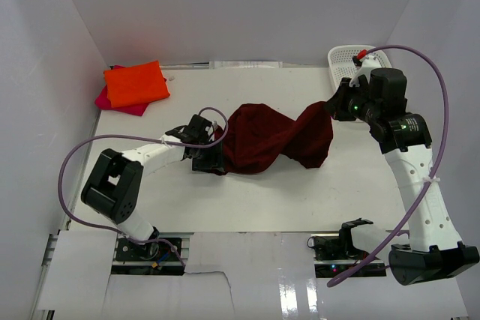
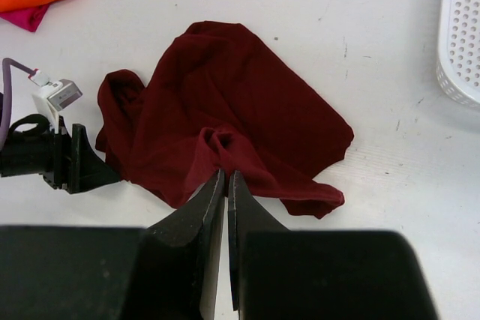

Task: Fold and stack the t-shirts
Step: Flatten out the tshirt

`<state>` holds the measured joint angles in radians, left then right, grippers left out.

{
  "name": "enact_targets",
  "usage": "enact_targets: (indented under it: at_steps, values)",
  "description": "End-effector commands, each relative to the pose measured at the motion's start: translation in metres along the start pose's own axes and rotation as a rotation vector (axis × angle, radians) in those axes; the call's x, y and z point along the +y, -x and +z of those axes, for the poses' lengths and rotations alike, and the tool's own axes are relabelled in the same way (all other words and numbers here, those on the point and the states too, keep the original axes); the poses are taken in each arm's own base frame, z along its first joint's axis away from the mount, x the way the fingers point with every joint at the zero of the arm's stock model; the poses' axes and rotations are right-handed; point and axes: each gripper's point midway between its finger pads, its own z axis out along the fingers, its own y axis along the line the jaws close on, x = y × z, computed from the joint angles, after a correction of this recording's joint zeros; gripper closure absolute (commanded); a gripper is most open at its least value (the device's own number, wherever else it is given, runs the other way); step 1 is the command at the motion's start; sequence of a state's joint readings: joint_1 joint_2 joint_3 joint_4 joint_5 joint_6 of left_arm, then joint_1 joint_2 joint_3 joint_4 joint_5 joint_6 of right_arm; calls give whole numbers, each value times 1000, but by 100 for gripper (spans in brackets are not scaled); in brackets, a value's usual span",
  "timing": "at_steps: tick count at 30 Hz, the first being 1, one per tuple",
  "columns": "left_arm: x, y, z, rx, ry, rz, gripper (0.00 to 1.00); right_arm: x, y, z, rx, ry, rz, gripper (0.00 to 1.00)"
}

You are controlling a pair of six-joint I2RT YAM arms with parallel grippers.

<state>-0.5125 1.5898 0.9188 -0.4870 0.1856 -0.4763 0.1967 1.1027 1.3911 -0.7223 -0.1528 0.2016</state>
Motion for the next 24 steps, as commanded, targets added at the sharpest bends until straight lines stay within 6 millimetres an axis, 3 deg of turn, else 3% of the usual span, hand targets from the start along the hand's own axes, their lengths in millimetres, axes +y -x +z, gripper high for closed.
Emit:
enact_targets:
  at_steps: [1, 8, 14, 21, 24]
  values:
    - [-11, 14, 0, -43, -36, -7, 31, 4, 18, -8, -78, 15, -26, 92]
    - [-6, 22, -2, -85, -1, -27, 32, 6, 16, -5, -70, 30, -30, 92]
    - [-2, 37, -17, -171, 41, -24, 33, 5, 14, -2, -63, 30, -30, 92]
    - [4, 34, -7, -151, 64, -37, 34, 7, 16, -2, -61, 39, -30, 92]
    - [2, 34, -5, -150, 49, -38, 39, 8, 16, -2, -62, 41, -31, 92]
